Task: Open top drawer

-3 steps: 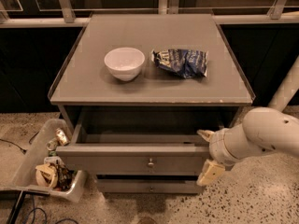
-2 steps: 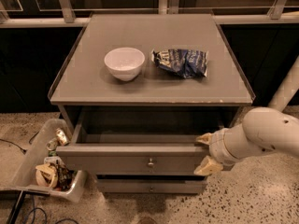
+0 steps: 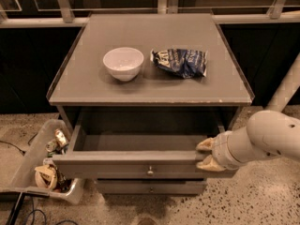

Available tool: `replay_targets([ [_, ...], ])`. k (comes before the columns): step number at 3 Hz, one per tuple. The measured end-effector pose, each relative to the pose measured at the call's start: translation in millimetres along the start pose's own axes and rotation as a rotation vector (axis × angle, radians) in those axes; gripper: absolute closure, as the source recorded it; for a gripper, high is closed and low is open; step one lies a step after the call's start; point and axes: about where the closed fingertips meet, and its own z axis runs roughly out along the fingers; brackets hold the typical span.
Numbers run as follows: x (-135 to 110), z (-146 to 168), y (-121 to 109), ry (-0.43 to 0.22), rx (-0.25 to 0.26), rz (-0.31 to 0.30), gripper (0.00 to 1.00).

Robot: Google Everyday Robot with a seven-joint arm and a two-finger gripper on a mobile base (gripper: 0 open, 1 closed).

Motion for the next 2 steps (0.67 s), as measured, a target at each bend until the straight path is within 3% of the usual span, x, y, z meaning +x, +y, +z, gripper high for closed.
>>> replay_targets([
  [1,-0.3,-3.4,1.4,0.001,0.002,0.002,1.00],
  [2,-0.7,-4.3,1.2,0.001,0.002,0.002,1.00],
])
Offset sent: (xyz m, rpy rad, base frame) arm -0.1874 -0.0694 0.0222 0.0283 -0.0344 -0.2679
